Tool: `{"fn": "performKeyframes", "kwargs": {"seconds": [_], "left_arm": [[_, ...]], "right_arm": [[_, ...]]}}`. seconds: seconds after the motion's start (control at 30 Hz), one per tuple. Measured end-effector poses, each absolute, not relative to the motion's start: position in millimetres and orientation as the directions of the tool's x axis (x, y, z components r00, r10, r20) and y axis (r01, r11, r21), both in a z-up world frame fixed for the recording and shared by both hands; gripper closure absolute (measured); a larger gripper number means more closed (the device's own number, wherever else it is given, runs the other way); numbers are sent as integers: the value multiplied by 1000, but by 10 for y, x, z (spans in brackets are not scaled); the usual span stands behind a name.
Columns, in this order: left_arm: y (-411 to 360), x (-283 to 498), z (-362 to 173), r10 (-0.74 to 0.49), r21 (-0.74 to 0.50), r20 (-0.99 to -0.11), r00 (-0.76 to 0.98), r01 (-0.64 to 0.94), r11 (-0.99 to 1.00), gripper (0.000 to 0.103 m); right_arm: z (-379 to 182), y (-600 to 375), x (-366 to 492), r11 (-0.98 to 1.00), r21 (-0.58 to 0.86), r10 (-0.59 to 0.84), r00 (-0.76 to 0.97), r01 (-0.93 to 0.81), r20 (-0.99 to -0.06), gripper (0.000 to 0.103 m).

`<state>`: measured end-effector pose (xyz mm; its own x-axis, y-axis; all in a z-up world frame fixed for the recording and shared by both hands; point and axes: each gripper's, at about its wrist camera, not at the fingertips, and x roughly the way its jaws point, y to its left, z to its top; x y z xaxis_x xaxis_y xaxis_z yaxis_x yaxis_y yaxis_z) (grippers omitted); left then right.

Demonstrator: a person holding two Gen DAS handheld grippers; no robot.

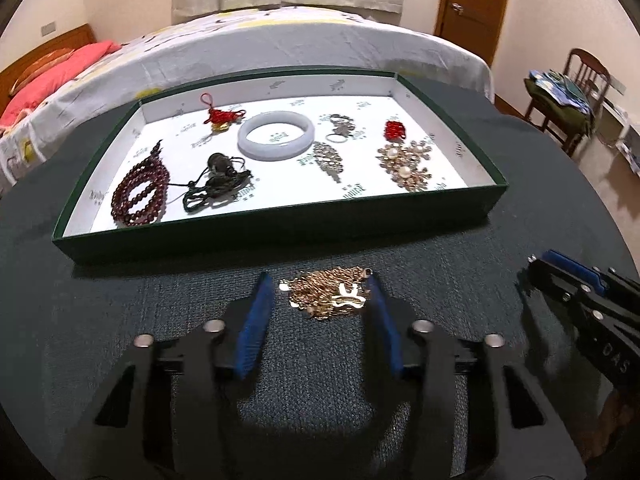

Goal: Organize jewelry
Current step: 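Grasp the gold chain necklace with the left tool while the right tool grasps the pearl flower brooch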

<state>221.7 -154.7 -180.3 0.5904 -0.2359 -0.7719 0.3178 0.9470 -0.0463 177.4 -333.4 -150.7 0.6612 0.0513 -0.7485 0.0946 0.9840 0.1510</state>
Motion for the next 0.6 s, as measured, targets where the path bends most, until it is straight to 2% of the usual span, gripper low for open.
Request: {"fn": "performKeyframes", "kwargs": {"seconds": [0.03,0.13,0.6], "left_arm": [[-1544,2215,-1801,-243,-48,-771,589,326,944,73],[-1512,2229,-1802,-256,-59,-769,585,333,941,89],[-1449,2186,-1770,-283,-71,-754,592,355,932,93]], "right_arm": [[-1511,-3333,1774,984,153,53,661,95,-749,81],[-1517,-3331,1771,984,153,53,660,95,-750,81],[-1534,-3318,1773,985,148,50,661,93,-749,81]]}}
